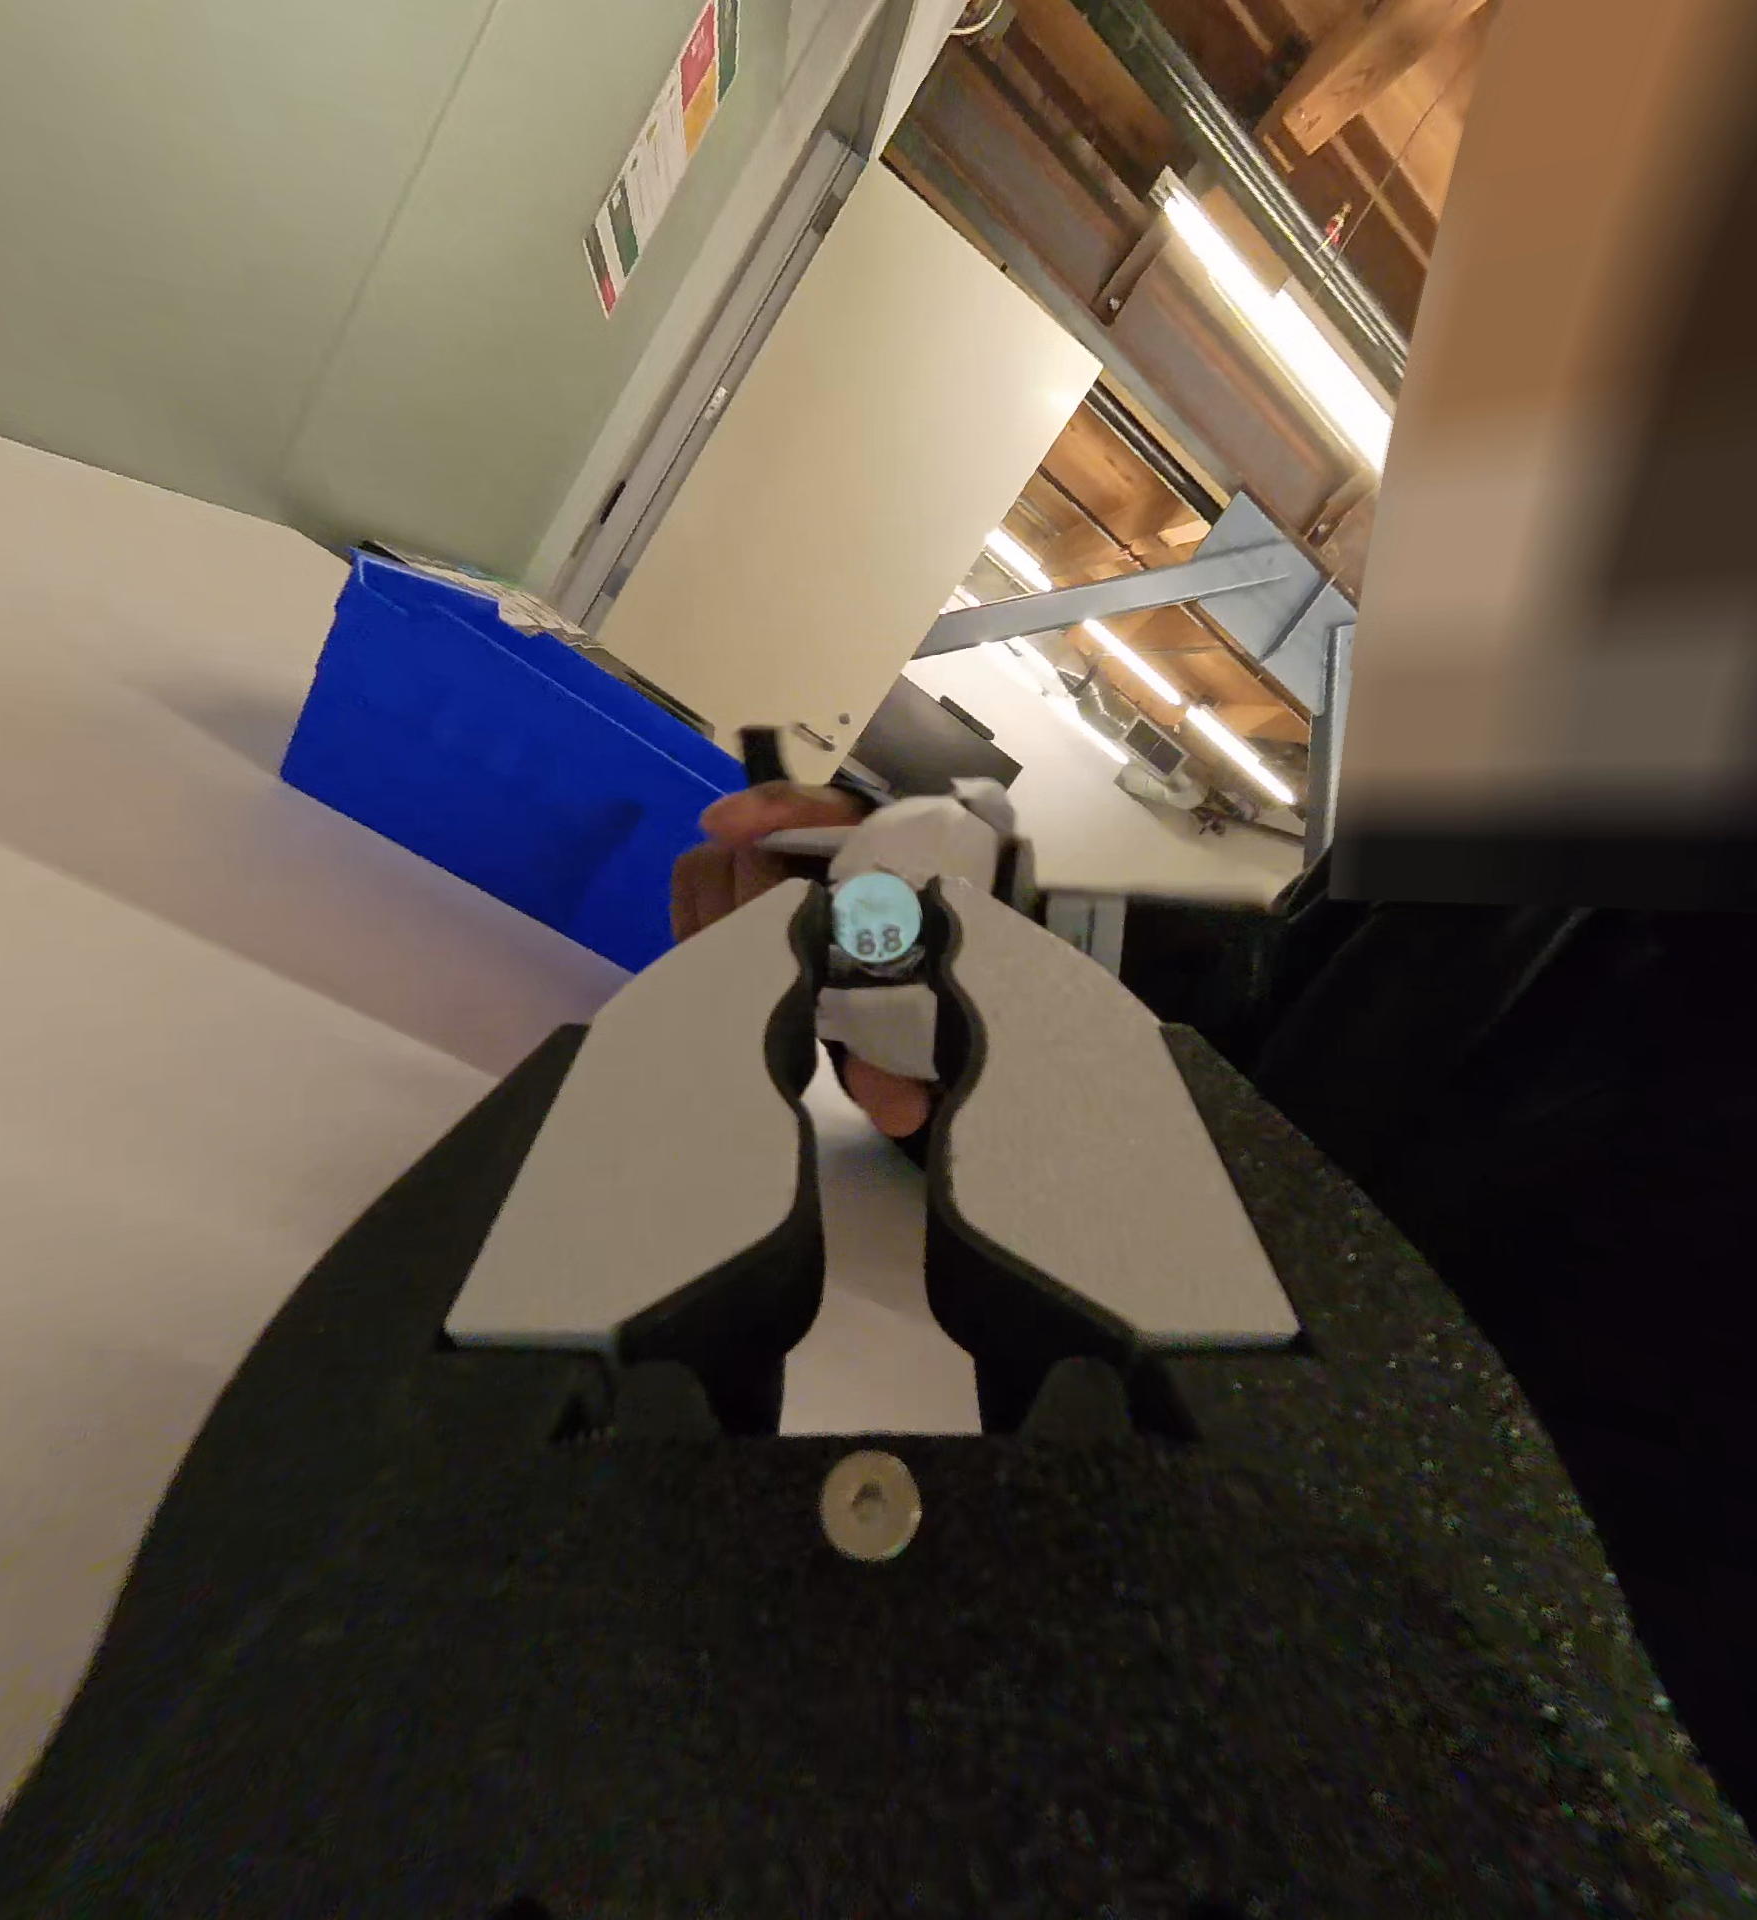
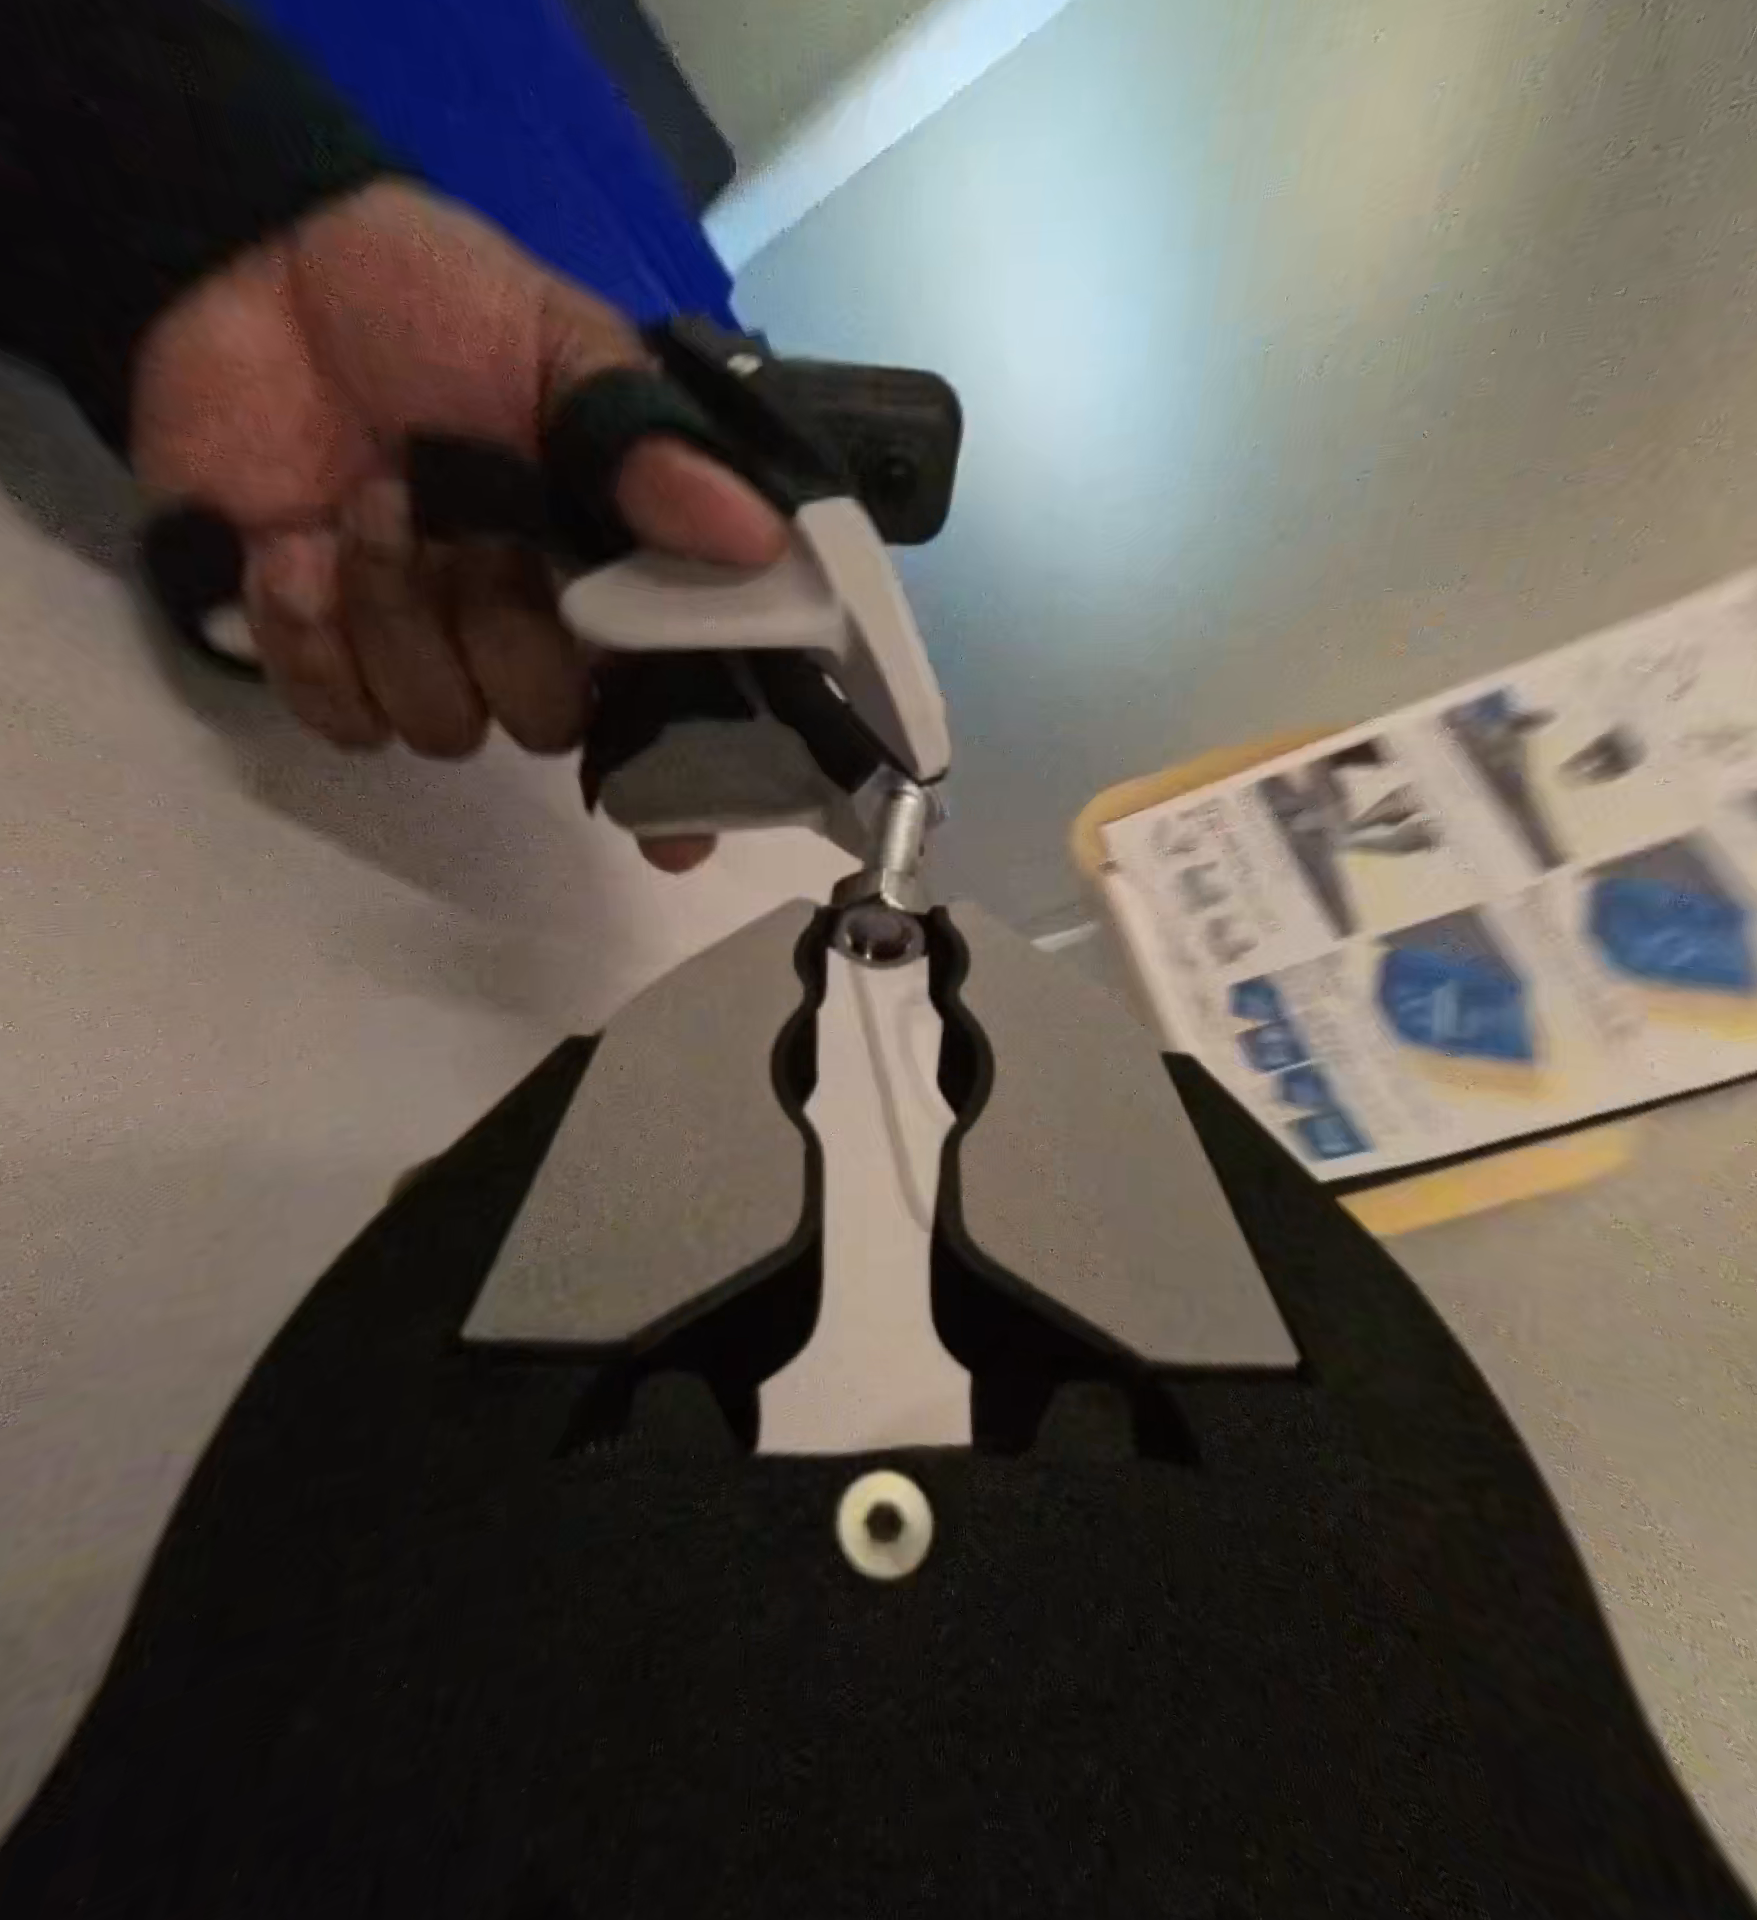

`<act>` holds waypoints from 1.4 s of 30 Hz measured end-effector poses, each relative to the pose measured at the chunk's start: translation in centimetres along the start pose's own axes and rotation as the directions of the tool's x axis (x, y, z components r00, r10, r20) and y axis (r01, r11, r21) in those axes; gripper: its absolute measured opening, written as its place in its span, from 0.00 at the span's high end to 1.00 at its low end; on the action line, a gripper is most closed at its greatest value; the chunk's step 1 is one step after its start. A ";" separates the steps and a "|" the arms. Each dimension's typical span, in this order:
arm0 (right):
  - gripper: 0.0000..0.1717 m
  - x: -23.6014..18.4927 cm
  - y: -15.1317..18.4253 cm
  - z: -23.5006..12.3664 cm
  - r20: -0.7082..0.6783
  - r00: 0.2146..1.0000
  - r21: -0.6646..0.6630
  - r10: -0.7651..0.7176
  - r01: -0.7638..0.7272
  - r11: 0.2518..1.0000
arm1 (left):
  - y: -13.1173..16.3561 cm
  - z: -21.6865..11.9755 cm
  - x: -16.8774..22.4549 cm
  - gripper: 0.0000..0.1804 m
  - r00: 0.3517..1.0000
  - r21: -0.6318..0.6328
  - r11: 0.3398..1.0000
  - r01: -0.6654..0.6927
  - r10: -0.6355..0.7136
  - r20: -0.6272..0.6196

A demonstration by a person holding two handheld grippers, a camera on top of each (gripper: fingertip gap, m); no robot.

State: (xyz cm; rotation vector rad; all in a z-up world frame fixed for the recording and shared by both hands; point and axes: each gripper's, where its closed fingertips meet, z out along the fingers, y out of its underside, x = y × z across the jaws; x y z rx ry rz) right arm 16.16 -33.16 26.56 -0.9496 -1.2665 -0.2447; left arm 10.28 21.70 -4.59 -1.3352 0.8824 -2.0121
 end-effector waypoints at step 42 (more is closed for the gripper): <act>0.88 -0.1 -1.0 -0.8 -0.069 0.998 0.055 0.000 0.003 0.998 | -0.5 0.0 0.2 0.91 1.000 0.043 0.999 0.004 -0.004 -0.001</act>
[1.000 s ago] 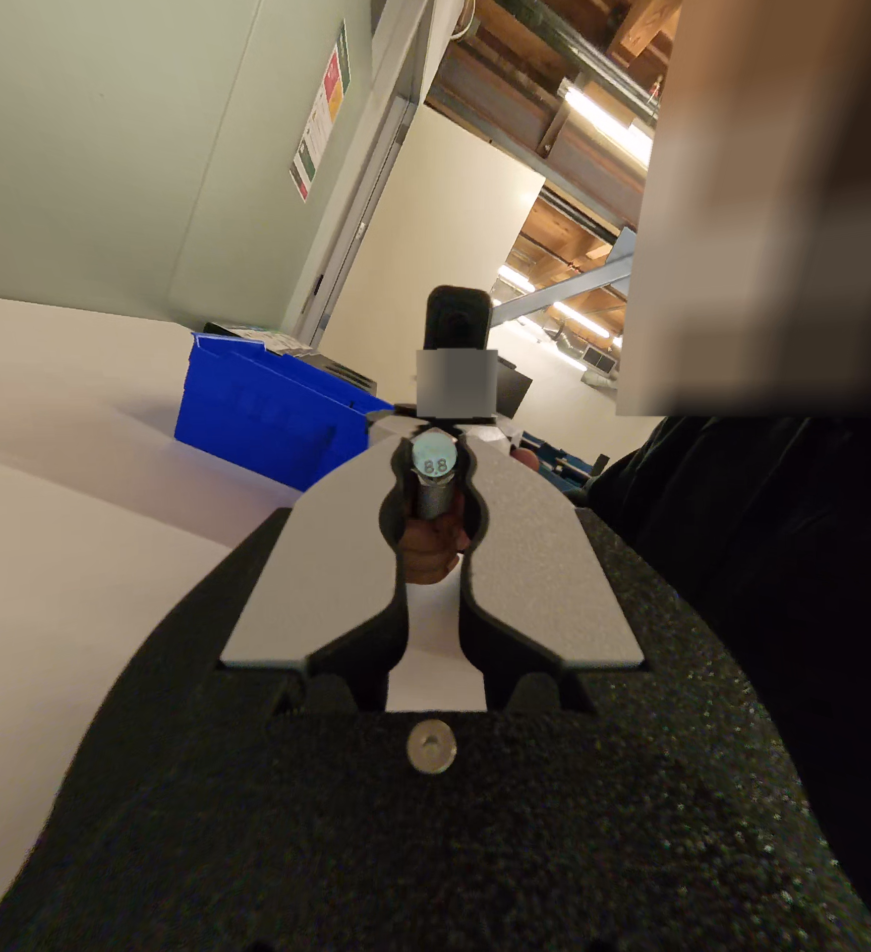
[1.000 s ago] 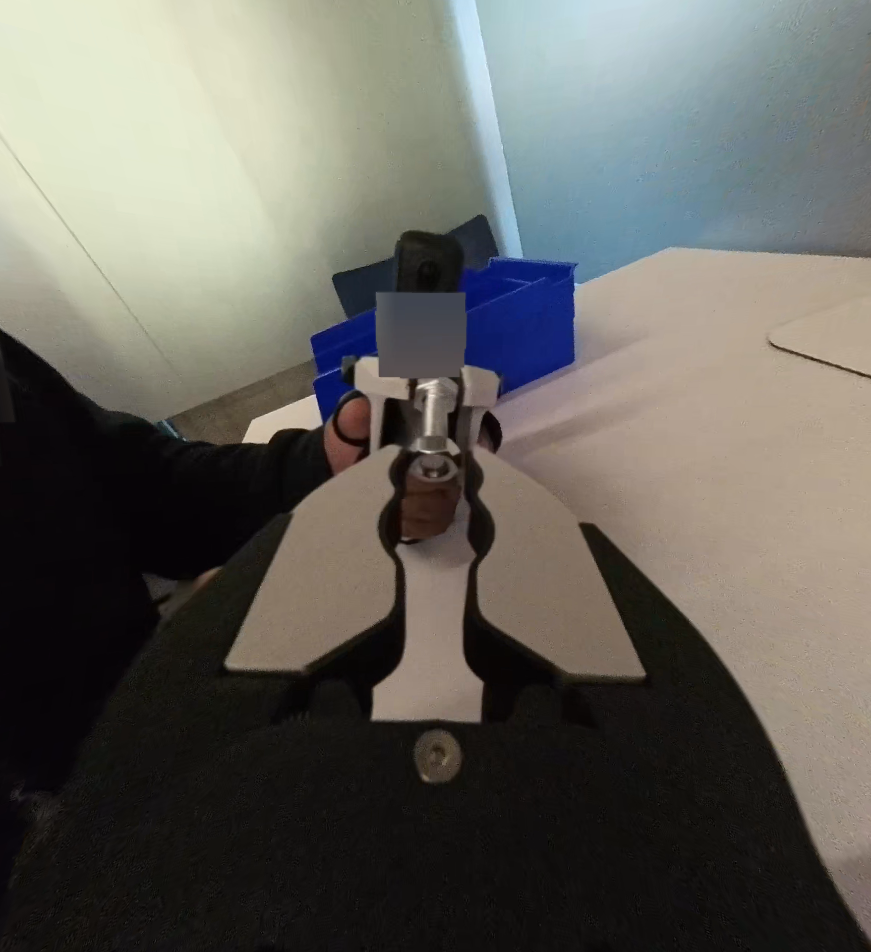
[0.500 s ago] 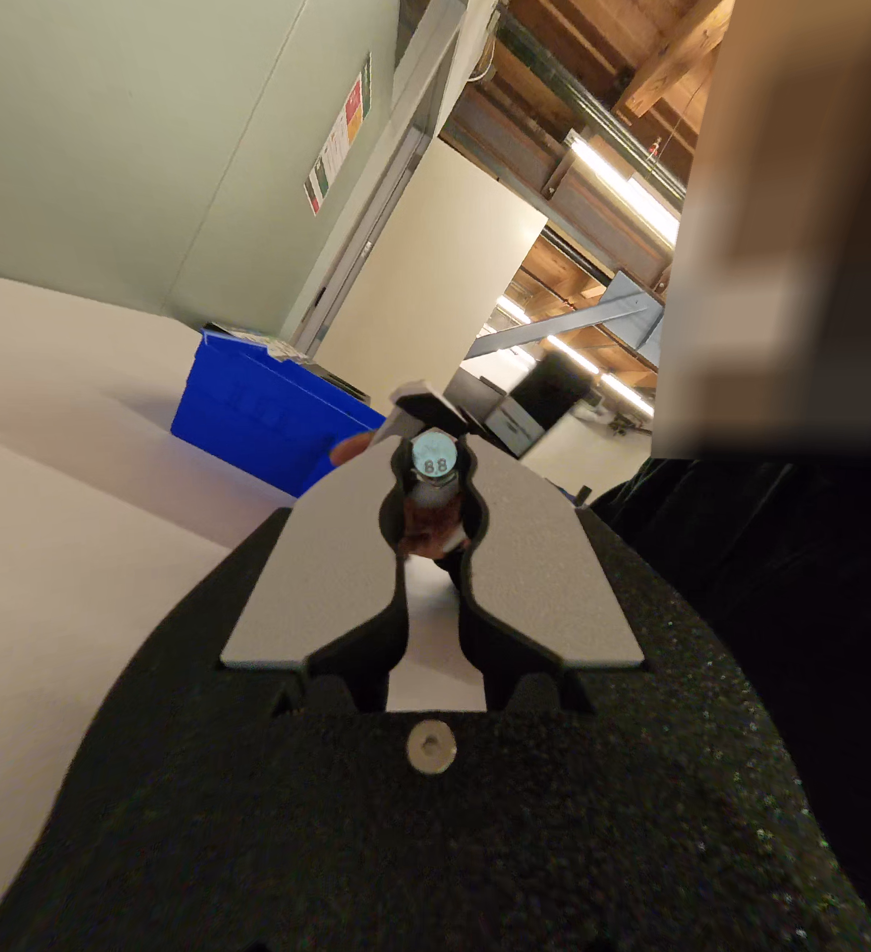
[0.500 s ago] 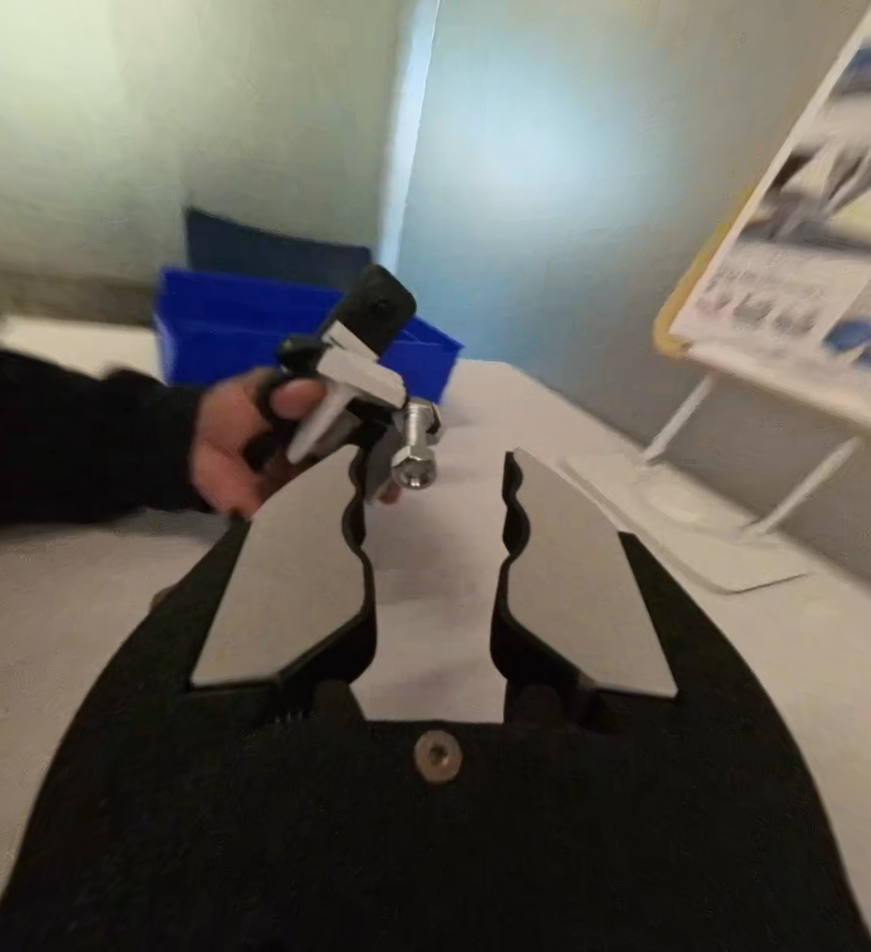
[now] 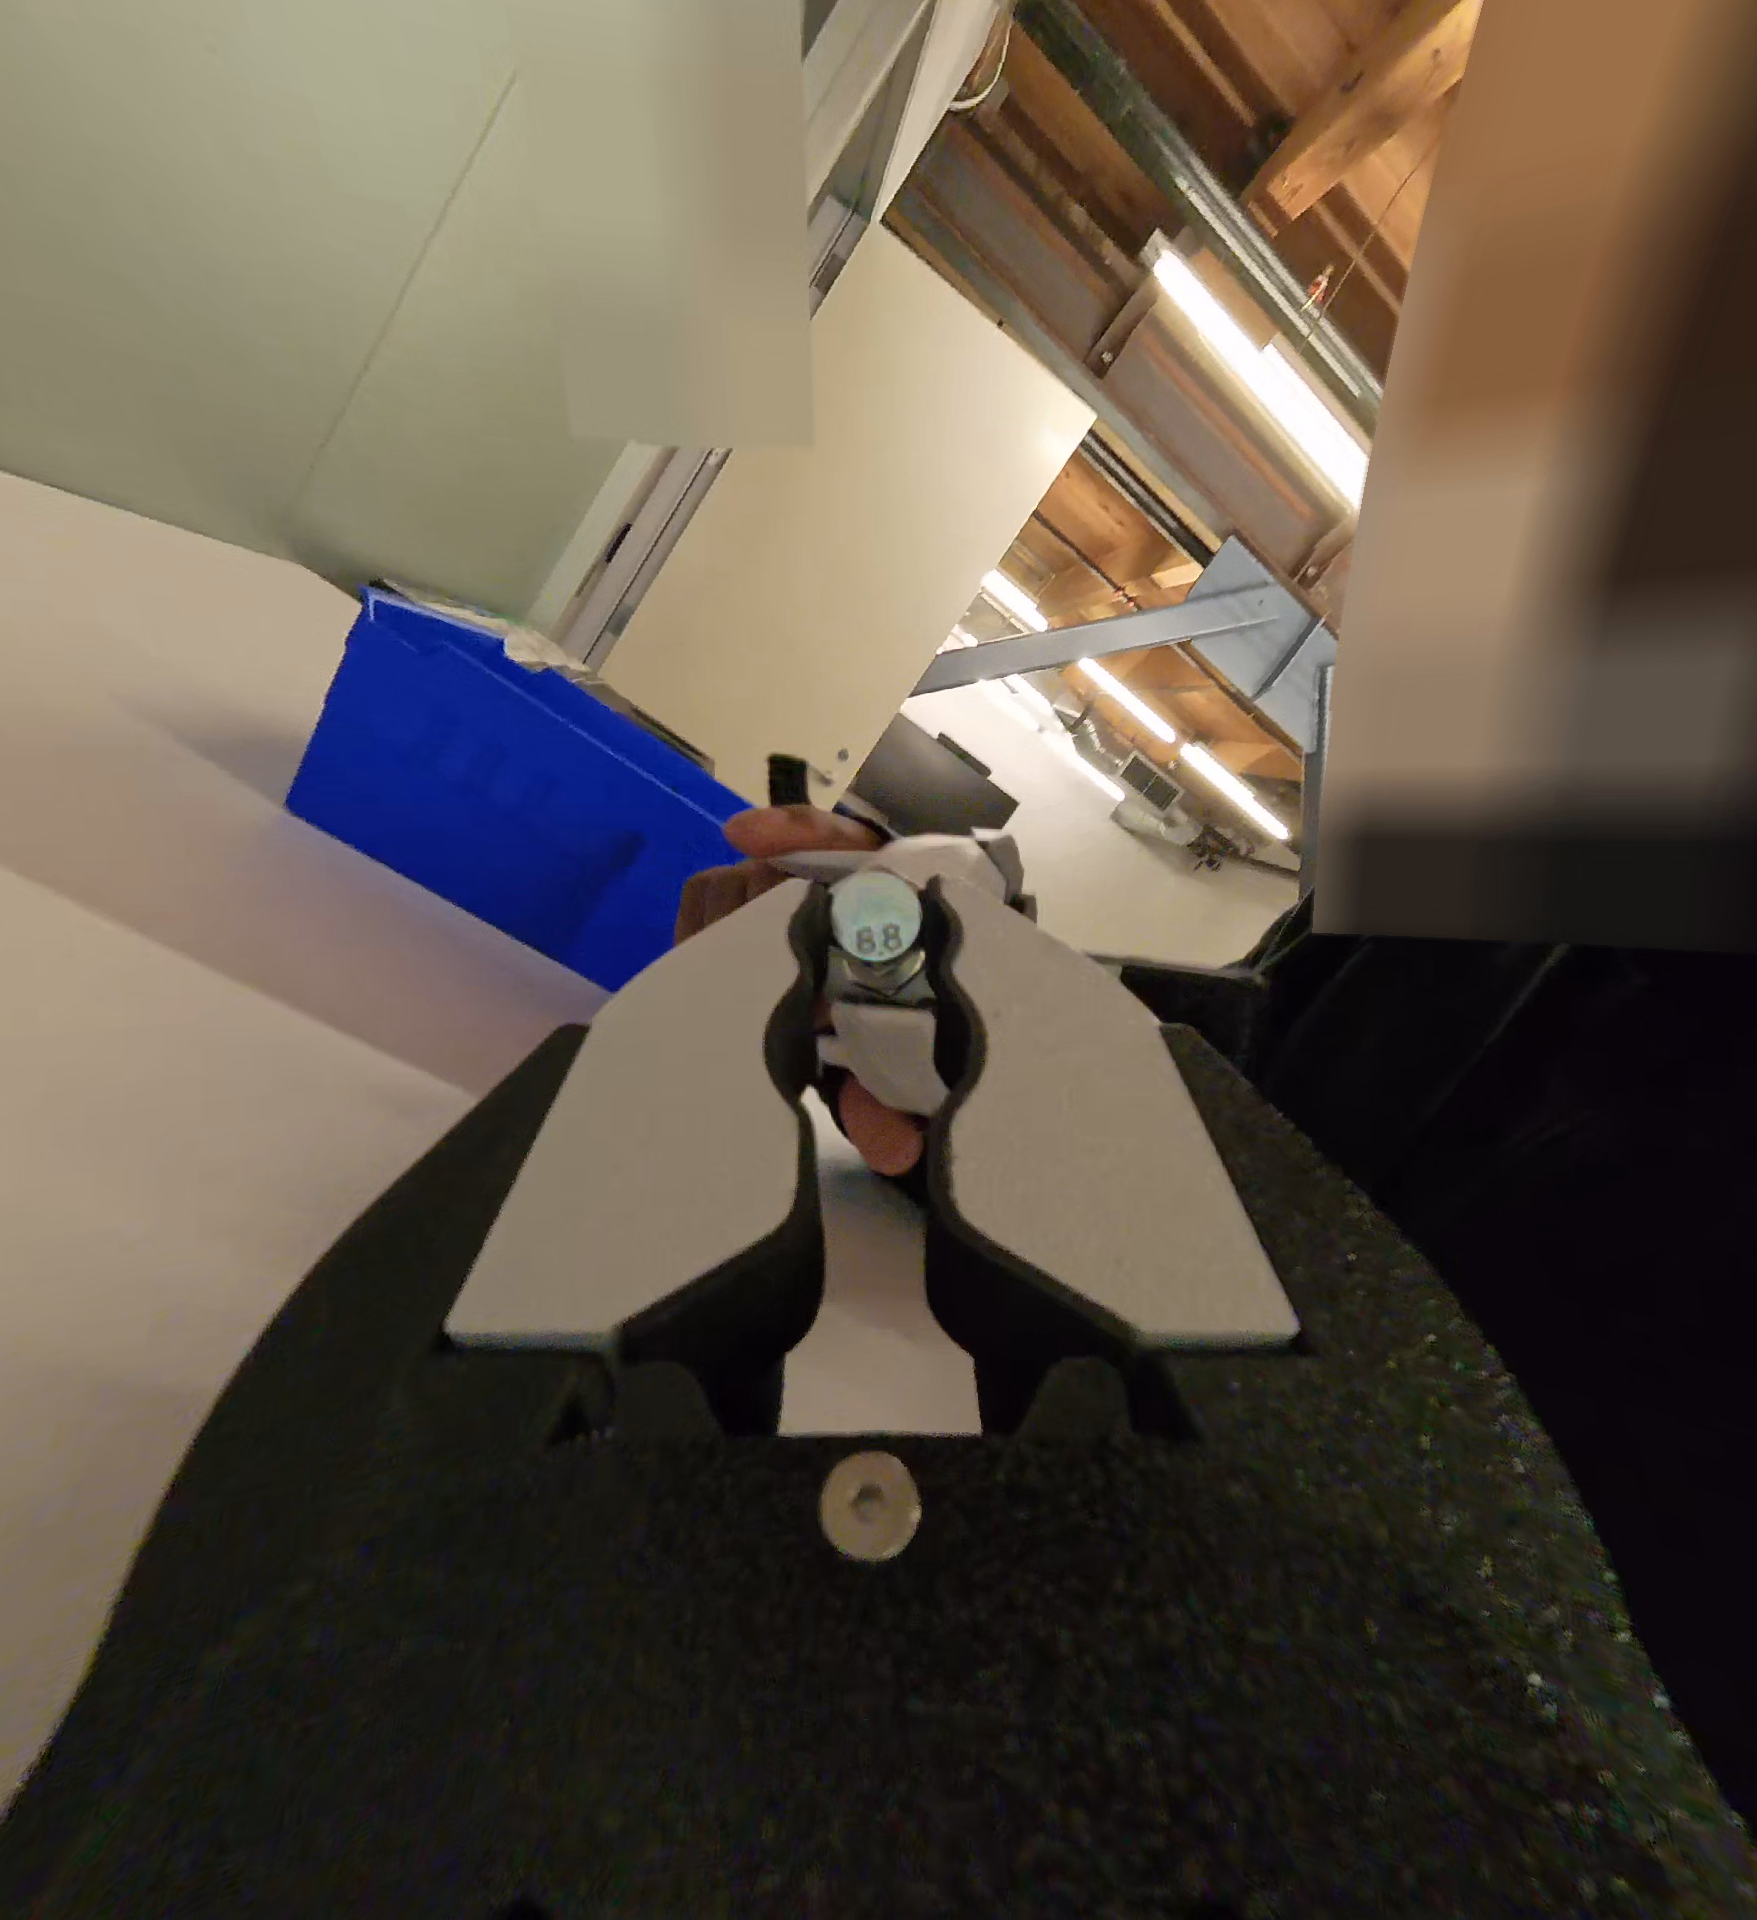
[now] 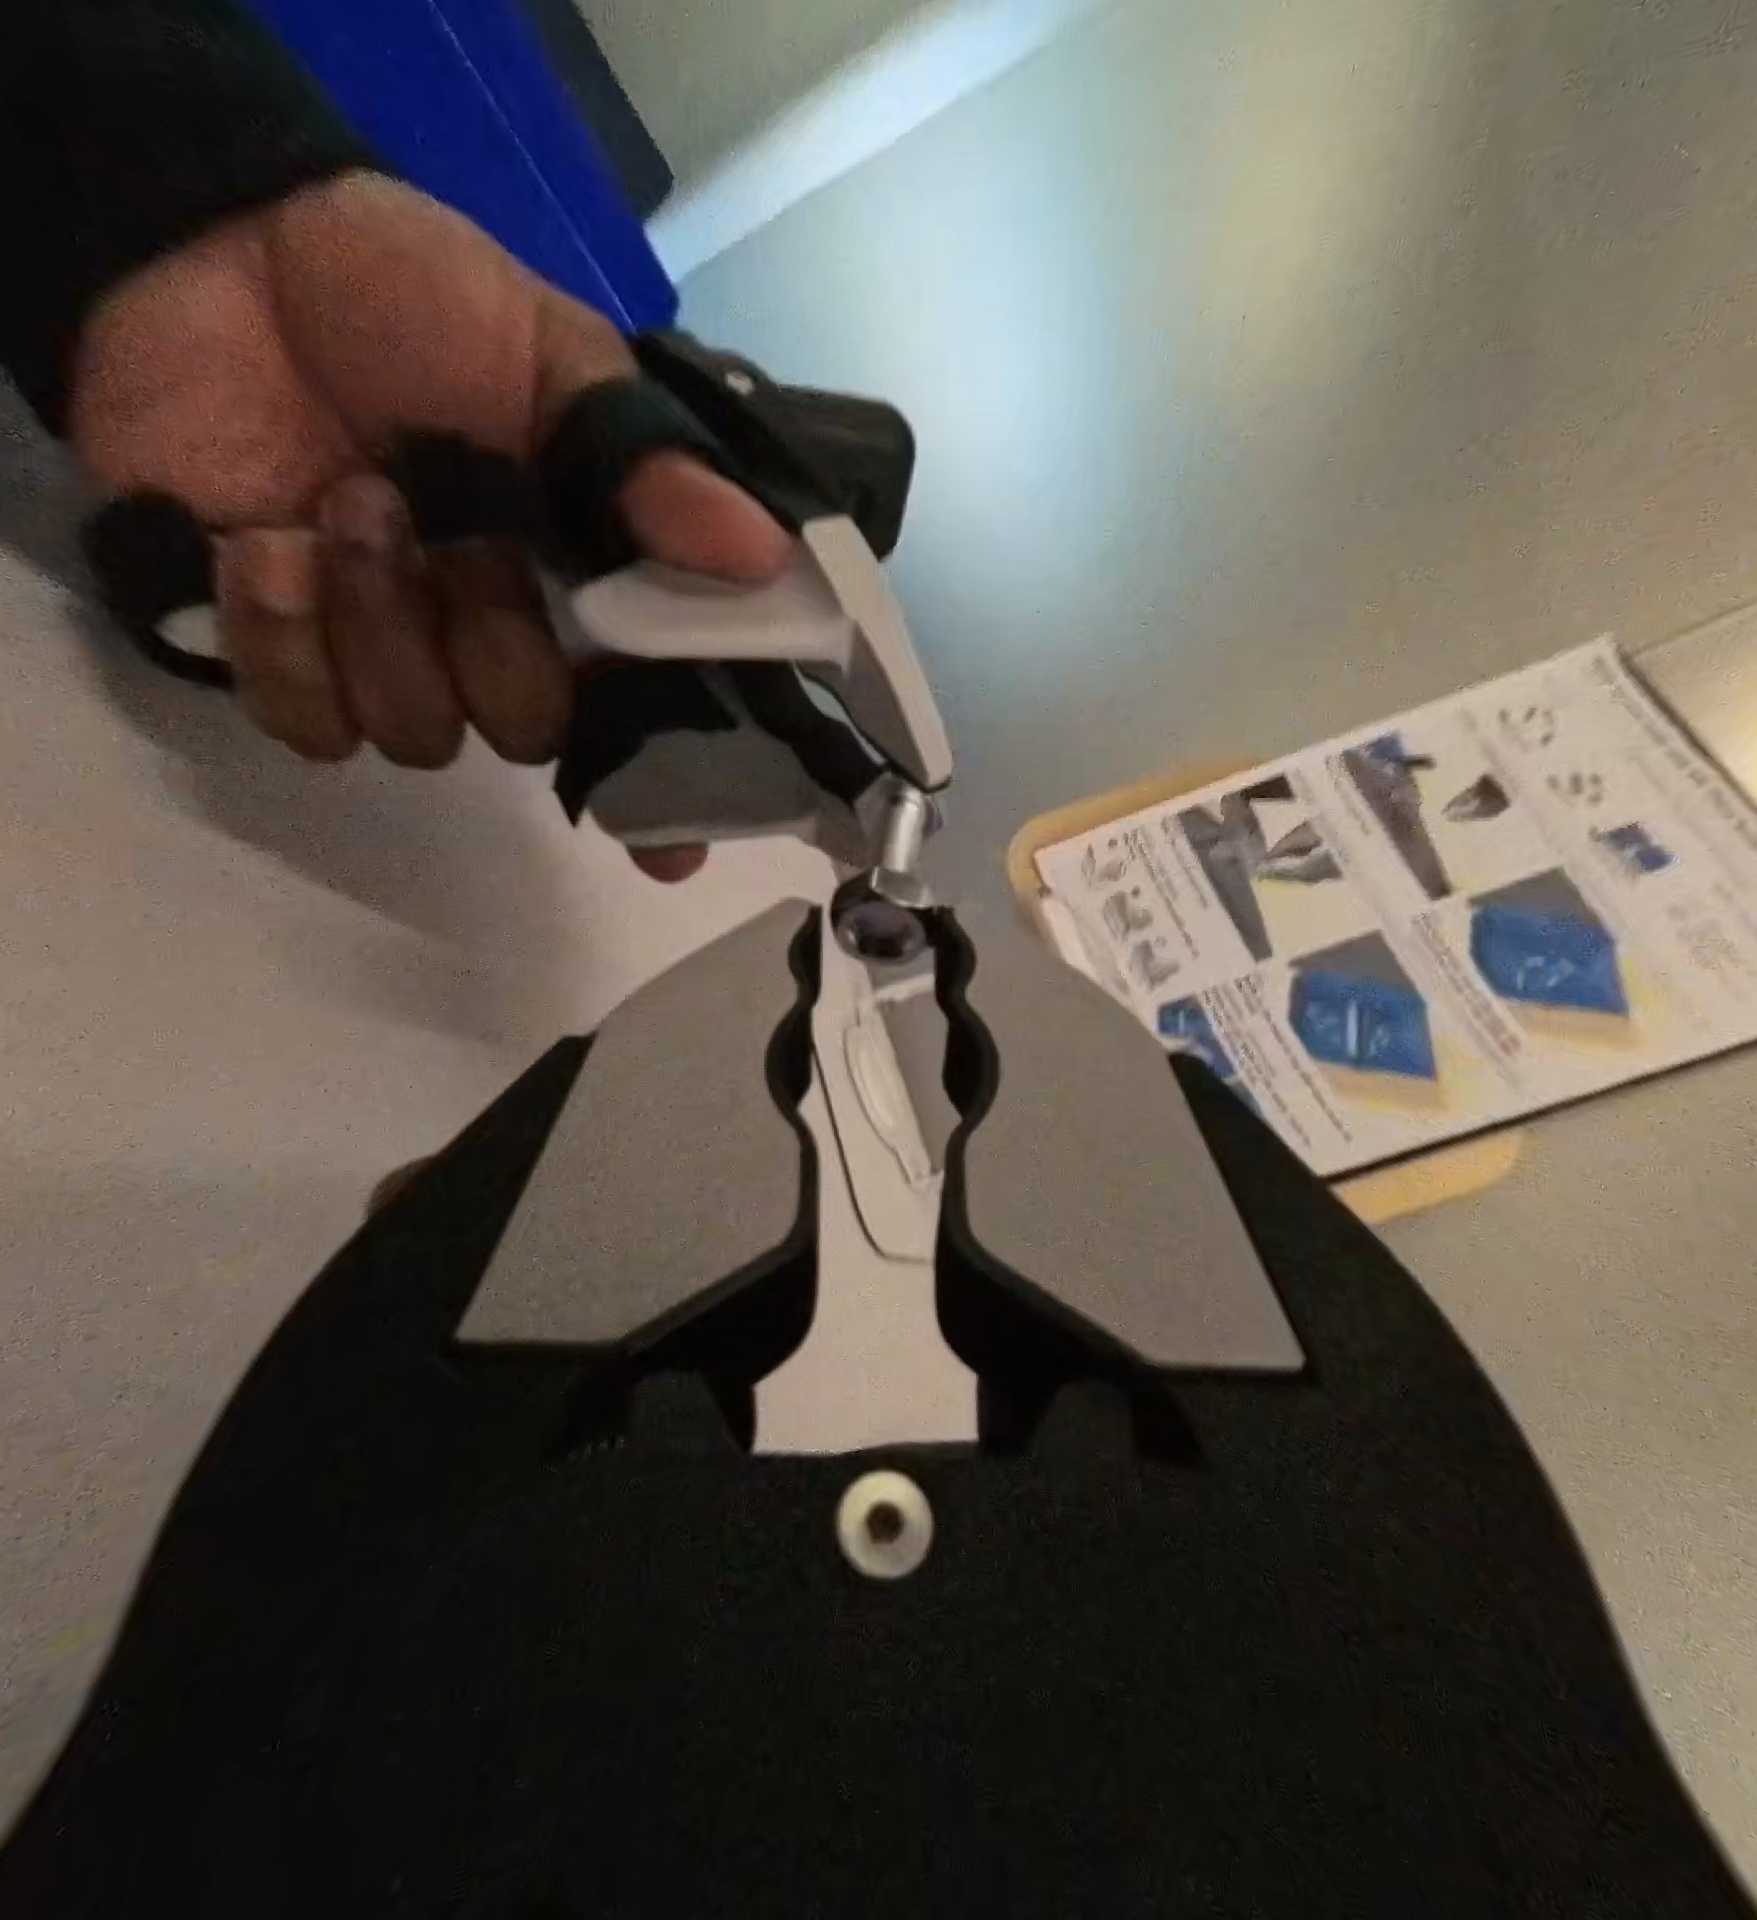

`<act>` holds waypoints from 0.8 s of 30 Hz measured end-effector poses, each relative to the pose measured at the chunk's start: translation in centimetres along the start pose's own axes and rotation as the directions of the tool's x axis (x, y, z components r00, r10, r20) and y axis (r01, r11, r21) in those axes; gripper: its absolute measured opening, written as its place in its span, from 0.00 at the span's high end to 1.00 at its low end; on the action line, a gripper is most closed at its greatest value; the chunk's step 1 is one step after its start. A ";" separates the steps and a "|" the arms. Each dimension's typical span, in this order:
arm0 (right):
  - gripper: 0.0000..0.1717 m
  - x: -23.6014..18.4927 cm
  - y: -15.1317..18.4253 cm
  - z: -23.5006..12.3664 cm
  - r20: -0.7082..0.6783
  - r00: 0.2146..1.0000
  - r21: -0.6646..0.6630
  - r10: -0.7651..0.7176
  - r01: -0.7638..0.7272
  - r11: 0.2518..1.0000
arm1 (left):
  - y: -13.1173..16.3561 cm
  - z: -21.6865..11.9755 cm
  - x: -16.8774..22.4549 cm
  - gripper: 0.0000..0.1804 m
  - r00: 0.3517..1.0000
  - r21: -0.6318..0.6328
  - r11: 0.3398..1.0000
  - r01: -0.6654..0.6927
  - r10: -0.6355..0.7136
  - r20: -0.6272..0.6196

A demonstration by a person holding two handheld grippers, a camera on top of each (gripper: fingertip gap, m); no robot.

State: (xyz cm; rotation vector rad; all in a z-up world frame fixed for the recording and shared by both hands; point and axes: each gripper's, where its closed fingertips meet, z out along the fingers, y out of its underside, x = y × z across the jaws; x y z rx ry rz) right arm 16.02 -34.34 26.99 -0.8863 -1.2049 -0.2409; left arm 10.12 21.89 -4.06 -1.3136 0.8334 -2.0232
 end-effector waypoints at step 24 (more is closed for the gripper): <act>0.77 1.8 -0.3 0.0 0.084 0.838 0.081 0.540 -0.546 0.834 | -0.9 0.0 1.1 0.91 0.998 0.024 0.998 -0.057 0.057 -0.019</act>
